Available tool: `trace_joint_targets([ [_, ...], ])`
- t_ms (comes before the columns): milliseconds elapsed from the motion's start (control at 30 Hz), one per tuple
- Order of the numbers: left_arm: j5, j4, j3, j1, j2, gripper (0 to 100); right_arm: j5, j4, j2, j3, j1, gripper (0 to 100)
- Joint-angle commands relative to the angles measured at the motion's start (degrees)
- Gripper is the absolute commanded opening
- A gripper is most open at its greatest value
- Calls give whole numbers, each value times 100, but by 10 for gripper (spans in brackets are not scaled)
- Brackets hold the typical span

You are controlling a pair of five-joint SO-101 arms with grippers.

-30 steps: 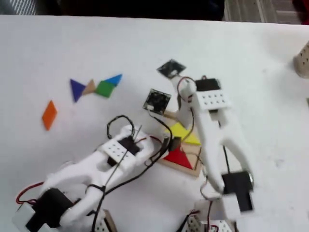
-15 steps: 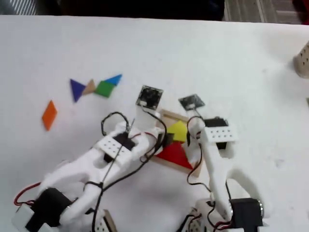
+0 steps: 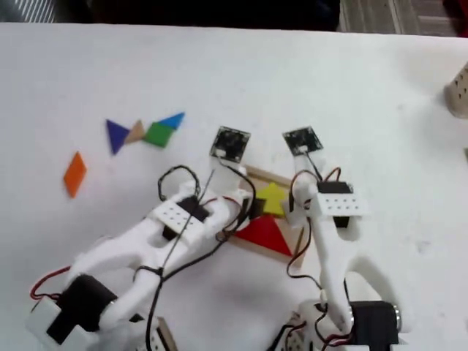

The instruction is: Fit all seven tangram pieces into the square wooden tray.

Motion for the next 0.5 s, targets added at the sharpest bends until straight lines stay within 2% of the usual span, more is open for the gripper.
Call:
trace_joint_targets([
  [0,-44,-97,-273,-22,-13,256,-62,-295,110,-62,-154,22],
  [67,-44,-88,-264,-13,-13,256,-62,-303,295,-185,-136,22],
  [167,-88,-88,-264,-13,-13,256,-62,303,426,-563,40,21],
  [267,-501,79,-281,-4,-13,256,-53,804,347,-747,207,19],
  [467,-914,360,-308,268,-22,256,-9,1112,-145,-527,242,20],
])
